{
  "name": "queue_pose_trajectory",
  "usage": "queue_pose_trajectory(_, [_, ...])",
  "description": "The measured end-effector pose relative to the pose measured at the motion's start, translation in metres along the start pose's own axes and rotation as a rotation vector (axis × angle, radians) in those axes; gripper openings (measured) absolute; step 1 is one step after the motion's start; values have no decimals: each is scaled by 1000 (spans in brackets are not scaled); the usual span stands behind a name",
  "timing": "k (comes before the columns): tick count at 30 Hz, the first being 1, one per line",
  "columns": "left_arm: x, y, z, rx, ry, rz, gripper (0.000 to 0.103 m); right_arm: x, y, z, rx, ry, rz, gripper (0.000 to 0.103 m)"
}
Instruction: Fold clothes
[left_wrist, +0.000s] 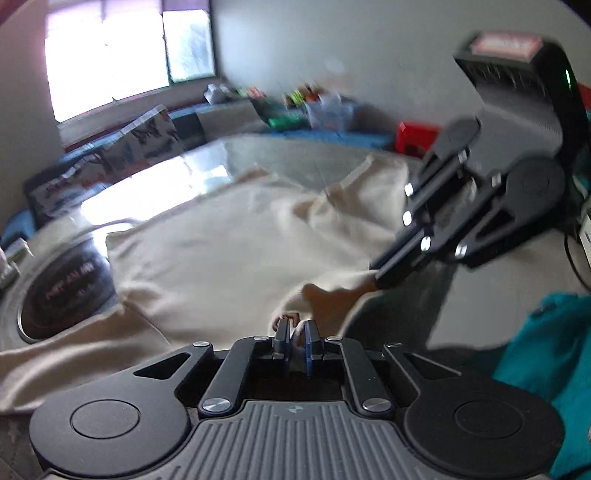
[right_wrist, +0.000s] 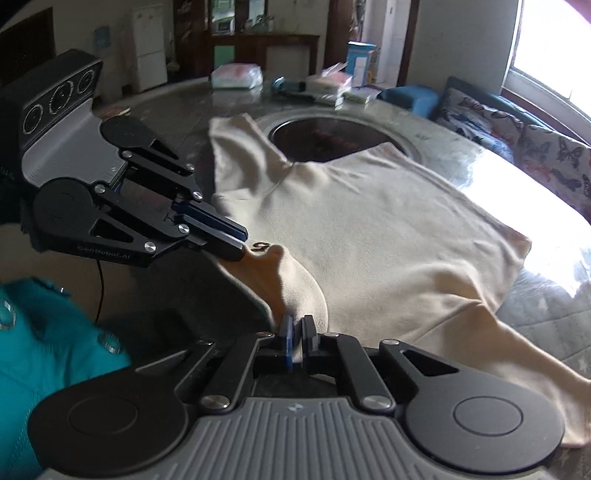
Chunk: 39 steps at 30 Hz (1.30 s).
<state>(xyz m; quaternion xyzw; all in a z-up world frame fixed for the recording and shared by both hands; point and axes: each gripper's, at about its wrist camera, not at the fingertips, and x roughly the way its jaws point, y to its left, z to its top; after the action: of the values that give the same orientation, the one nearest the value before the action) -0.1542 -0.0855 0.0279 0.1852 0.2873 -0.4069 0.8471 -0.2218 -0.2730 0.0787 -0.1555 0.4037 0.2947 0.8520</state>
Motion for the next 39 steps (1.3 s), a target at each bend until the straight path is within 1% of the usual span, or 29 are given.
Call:
queue_pose_trajectory(2, [0, 6, 2, 0, -4, -2, 10, -3, -4, 3, 15, -1, 27, 10])
queue_pose_trajectory(3, [-3, 10, 3, -5, -17, -8, 11, -6, -8, 4, 24, -9, 20, 13])
queue_pose_trajectory(4, [-6, 14, 6, -10, -31, -12, 11, -8, -12, 6, 32, -19, 10, 13])
queue_pose_trajectory(8, [-13, 30, 17, -48, -85, 8, 11, -16, -31, 7, 76, -49, -44, 18])
queue_pose_trajectory(10, [-13, 37, 23, -85, -101, 25, 11, -18, -53, 1, 151, -52, -112, 25])
queue_pose_trajectory(11, [-10, 40, 26, -105, -104, 37, 11, -18, -63, -2, 186, -52, -146, 26])
queue_pose_trajectory(12, [-6, 42, 29, -127, -106, 44, 11, -19, -73, -6, 217, -55, -193, 27])
queue_pose_trajectory(14, [3, 42, 35, -166, -107, 41, 11, -21, -95, -18, 302, -55, -313, 33])
queue_pose_trajectory(15, [10, 41, 38, -178, -102, 37, 11, -22, -108, -26, 348, -56, -373, 40])
queue_pose_trajectory(17, [22, 37, 41, -193, -91, 20, 11, -24, -133, -42, 439, -55, -497, 42])
queue_pose_trajectory(19, [34, 30, 45, -207, -78, -16, 11, -27, -155, -61, 524, -47, -606, 42])
queue_pose_trajectory(22, [52, 18, 47, -195, -42, -53, 11, -31, -182, -87, 616, -25, -758, 43])
queue_pose_trajectory(24, [59, 11, 46, -186, -21, -78, 11, -34, -199, -103, 684, -23, -780, 44])
queue_pose_trajectory(27, [64, 3, 44, -171, -4, -102, 11, -39, -218, -123, 806, -73, -707, 44])
queue_pose_trajectory(28, [65, 1, 43, -167, 1, -107, 11, -38, -221, -126, 817, -87, -697, 44])
queue_pose_trajectory(31, [66, -4, 42, -160, 8, -115, 11, -36, -223, -128, 803, -108, -705, 41])
queue_pose_trajectory(32, [66, -6, 43, -158, 9, -119, 11, -36, -222, -127, 801, -113, -700, 38])
queue_pose_trajectory(33, [67, -8, 43, -156, 10, -122, 11, -37, -221, -126, 800, -119, -694, 23])
queue_pose_trajectory(34, [68, -9, 44, -154, 11, -126, 11, -38, -220, -125, 798, -126, -687, 15])
queue_pose_trajectory(35, [69, -11, 44, -152, 13, -129, 11, -41, -217, -123, 791, -129, -709, 10])
queue_pose_trajectory(36, [69, -13, 44, -148, 13, -135, 11, -45, -214, -121, 782, -132, -735, 6])
queue_pose_trajectory(39, [69, -18, 45, -136, 14, -153, 11, -58, -206, -116, 757, -140, -812, 5])
